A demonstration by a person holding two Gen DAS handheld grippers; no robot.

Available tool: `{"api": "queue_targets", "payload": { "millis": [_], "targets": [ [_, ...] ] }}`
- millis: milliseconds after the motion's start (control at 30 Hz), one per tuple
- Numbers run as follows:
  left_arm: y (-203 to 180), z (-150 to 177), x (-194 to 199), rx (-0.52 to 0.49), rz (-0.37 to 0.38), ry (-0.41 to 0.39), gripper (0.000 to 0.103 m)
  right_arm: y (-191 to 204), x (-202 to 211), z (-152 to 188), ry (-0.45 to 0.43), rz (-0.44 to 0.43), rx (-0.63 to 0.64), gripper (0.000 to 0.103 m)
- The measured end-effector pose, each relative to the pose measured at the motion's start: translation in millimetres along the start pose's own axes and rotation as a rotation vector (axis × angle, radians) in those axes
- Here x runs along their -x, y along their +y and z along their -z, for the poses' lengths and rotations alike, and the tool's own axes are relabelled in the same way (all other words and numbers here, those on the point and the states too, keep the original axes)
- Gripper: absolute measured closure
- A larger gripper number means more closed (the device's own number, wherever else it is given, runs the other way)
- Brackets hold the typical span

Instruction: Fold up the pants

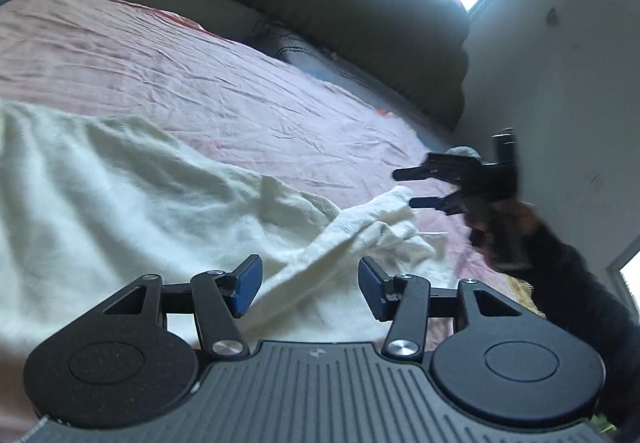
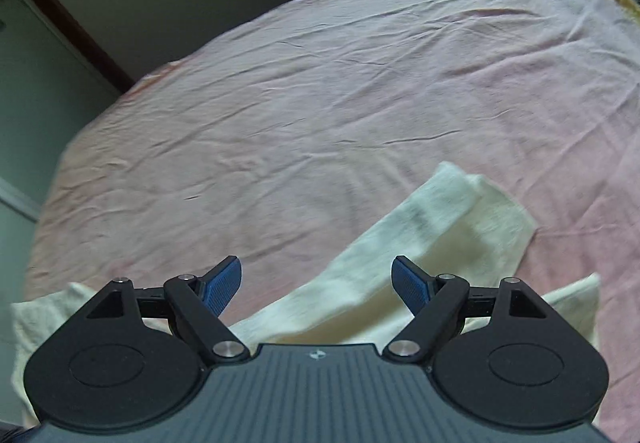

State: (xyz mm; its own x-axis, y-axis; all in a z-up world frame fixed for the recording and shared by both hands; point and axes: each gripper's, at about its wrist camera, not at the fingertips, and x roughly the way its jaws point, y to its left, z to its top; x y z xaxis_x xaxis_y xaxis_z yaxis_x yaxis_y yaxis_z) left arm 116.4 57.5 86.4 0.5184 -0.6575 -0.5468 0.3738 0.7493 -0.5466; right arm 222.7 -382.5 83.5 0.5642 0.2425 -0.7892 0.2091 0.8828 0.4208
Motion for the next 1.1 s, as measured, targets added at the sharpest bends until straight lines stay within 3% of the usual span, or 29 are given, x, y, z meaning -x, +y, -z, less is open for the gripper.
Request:
{"api": "queue_targets", "payload": {
  "millis": [133, 200, 233, 333, 433, 667, 700, 733, 767, 933, 1033, 1100],
  "targets": [
    [21.3, -13.6, -42.2, 0.266, 0.029, 0.093, 0.043, 1.6, 13.4, 10.6, -0.008, -0.085, -0.042, 0.02],
    [28.6, -24.8, -56.3, 0.324, 0.034, 0.138, 0.039, 2.1, 15.2, 13.8, 0.006, -0.094, -0.045, 0.02],
    [28.6, -32.2, -65.0, 0.292, 0.037, 0.176, 0.038, 2.0, 16.6, 16.3, 0.013, -0.102, -0.048, 0.02],
    [4.1, -51.0, -94.1, 0.011, -0.013, 0.272, 0.038, 5.4, 23.5, 24.0, 0.003, -0.121, -0.026, 0.02],
    [-20.6, -52.7, -120.5, -0.168, -0.043, 0.307, 0.037, 8.5, 28.1, 30.1, -0.022, -0.127, 0.0, 0.02],
    [-36.7, -40.4, -184.7, -0.288, -0.113, 0.429, 0.04, -0.5, 31.3, 31.8, -0.036, -0.149, 0.009, 0.02],
    [-38.4, -39.3, -188.1, -0.312, -0.105, 0.435, 0.051, -2.9, 33.3, 30.5, -0.043, -0.148, 0.01, 0.02],
    [-41.2, -38.4, -190.8, -0.334, -0.093, 0.443, 0.081, -5.4, 35.4, 28.8, -0.05, -0.147, 0.009, 0.02],
    [-43.7, -37.9, -193.0, -0.349, -0.085, 0.456, 0.086, -7.9, 37.5, 26.9, -0.056, -0.149, 0.008, 0.02],
    [-60.0, -38.9, -181.0, -0.428, -0.112, 0.376, 0.095, -26.1, 39.4, 19.4, -0.056, -0.215, -0.052, 0.02],
    [-95.7, -32.1, -151.4, -0.628, -0.137, 0.234, 0.095, -35.1, 33.7, 20.8, -0.035, -0.278, -0.124, 0.02],
    [-121.4, -12.7, -129.0, -0.794, -0.102, 0.154, 0.095, -36.5, 29.2, 23.4, -0.016, -0.308, -0.138, 0.02]
  ]
}}
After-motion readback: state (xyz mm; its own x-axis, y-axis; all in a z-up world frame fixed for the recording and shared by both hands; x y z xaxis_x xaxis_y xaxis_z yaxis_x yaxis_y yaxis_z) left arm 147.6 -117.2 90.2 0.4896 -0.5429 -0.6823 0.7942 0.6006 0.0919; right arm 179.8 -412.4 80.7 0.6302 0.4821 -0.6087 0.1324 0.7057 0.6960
